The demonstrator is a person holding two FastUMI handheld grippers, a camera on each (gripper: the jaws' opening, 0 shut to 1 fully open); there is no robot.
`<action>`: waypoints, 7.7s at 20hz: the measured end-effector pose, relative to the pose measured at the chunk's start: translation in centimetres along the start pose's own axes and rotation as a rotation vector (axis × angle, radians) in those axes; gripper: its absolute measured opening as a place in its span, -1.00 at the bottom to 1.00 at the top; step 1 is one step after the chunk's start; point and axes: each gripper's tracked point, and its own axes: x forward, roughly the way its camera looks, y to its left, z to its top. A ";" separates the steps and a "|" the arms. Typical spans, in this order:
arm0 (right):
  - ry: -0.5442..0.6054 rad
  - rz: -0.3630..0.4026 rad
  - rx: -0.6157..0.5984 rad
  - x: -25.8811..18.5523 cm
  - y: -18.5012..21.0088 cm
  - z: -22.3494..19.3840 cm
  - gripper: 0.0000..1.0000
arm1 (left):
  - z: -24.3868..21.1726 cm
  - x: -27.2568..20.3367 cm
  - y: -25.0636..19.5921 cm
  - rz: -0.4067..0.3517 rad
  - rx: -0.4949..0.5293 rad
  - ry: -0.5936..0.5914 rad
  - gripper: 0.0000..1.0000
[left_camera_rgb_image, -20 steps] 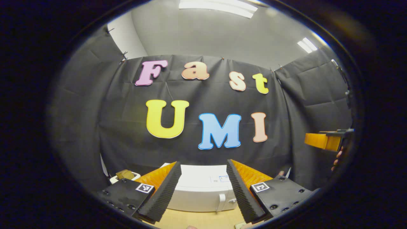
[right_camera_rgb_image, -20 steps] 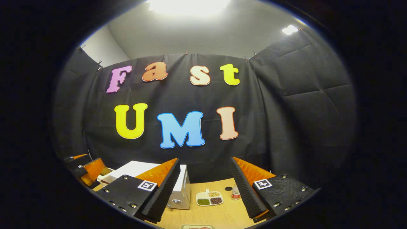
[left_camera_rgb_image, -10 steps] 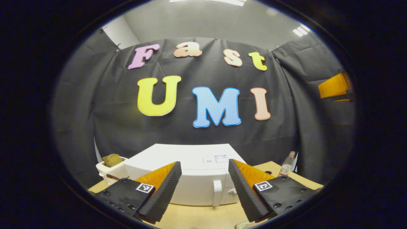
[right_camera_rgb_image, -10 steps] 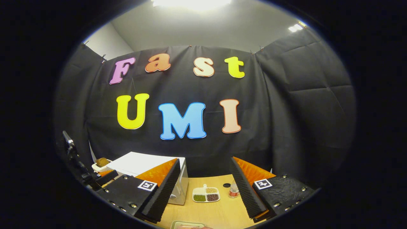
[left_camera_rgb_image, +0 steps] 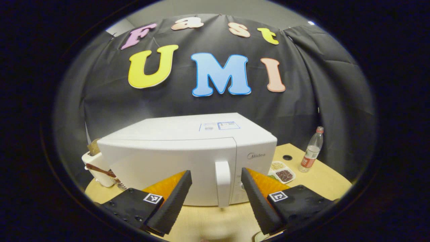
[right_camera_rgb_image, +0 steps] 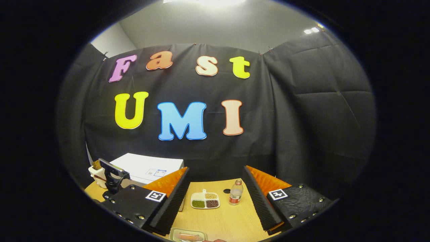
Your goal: Open the microwave oven with the left hand, put the food in, and close the microwave oven.
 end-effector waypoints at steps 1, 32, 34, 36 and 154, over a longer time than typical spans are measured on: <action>0.008 -0.005 0.010 0.1 -0.2 -0.2 0.91 | -0.6 0.8 -0.1 -0.002 0.012 0.015 0.96; 0.077 0.182 0.107 1.6 6.3 -3.2 0.90 | -8.9 -14.1 4.0 -0.246 0.079 0.201 -0.80; 0.080 0.204 0.099 1.6 7.9 -3.4 0.90 | -9.7 -16.4 5.8 -0.259 0.088 0.224 -0.79; 0.090 0.223 0.094 1.4 9.6 -4.0 0.90 | -10.5 -18.6 7.9 -0.264 0.083 0.233 -0.80; 0.029 0.432 -0.436 3.0 26.3 -11.8 0.92 | 11.2 -30.8 26.0 -0.001 -0.235 -0.185 0.87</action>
